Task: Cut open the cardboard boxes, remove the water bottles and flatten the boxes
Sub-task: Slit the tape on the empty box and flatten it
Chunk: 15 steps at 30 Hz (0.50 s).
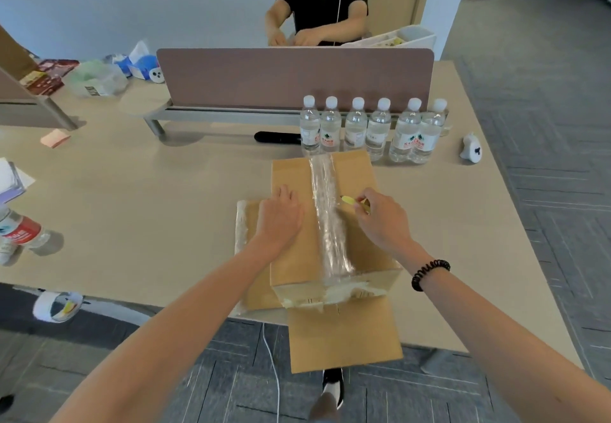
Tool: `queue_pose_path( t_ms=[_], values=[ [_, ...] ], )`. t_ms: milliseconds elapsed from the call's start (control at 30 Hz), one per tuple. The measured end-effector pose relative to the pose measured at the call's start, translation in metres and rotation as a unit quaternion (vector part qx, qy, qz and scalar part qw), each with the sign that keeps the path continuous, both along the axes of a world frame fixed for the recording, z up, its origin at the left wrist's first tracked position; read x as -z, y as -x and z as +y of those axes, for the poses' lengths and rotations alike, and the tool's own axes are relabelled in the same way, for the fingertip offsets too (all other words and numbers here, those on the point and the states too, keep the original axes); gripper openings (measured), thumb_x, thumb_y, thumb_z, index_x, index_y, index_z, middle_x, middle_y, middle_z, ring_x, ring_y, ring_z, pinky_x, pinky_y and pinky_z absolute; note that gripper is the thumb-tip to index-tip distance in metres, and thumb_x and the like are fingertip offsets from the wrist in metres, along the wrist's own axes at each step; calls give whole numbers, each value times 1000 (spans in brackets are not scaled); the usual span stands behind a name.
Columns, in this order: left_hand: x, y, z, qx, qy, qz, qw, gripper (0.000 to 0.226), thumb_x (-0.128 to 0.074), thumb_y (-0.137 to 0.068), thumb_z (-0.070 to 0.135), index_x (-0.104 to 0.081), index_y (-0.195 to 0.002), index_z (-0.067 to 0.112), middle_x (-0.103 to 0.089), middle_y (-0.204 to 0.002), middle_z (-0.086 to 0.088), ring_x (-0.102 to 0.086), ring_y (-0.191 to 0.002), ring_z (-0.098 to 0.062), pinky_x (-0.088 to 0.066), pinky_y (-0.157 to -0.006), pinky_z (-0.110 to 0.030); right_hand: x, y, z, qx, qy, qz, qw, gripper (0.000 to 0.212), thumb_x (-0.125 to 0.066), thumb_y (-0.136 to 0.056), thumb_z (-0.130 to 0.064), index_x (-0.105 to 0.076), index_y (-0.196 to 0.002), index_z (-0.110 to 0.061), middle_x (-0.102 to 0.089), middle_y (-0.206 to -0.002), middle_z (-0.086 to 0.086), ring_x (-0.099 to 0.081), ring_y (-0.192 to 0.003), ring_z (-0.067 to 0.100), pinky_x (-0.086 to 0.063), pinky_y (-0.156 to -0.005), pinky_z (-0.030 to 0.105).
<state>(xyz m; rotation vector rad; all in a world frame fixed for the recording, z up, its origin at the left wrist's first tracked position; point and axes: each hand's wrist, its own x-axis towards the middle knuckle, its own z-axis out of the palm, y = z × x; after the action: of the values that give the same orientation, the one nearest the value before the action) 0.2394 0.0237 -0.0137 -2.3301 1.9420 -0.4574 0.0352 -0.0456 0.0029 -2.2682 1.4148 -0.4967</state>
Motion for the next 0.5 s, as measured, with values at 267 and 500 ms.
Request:
queue_pose_path(
  t_ms=[267,500],
  values=[
    [17,-36,-92,25,41,149,988,13,-53,-94,17,-58,-100,7,-56,-102,-11,-51,-86,-25,-44,-77,-36,9,-49,-111,-7,-82,-43,996,20,-47,-98,-29,-63,-95,-18,-66,-83,-2,-61,-73,16,-42,-58,26],
    [28,-49,-128,13,98,326,940,9,-51,-95,24,-50,-95,15,-53,-97,2,-50,-88,-20,-38,-86,-34,16,-87,-176,-50,-122,-67,989,26,-47,-101,-25,-62,-87,-11,-69,-74,5,-55,-45,5,-53,-52,31]
  ],
)
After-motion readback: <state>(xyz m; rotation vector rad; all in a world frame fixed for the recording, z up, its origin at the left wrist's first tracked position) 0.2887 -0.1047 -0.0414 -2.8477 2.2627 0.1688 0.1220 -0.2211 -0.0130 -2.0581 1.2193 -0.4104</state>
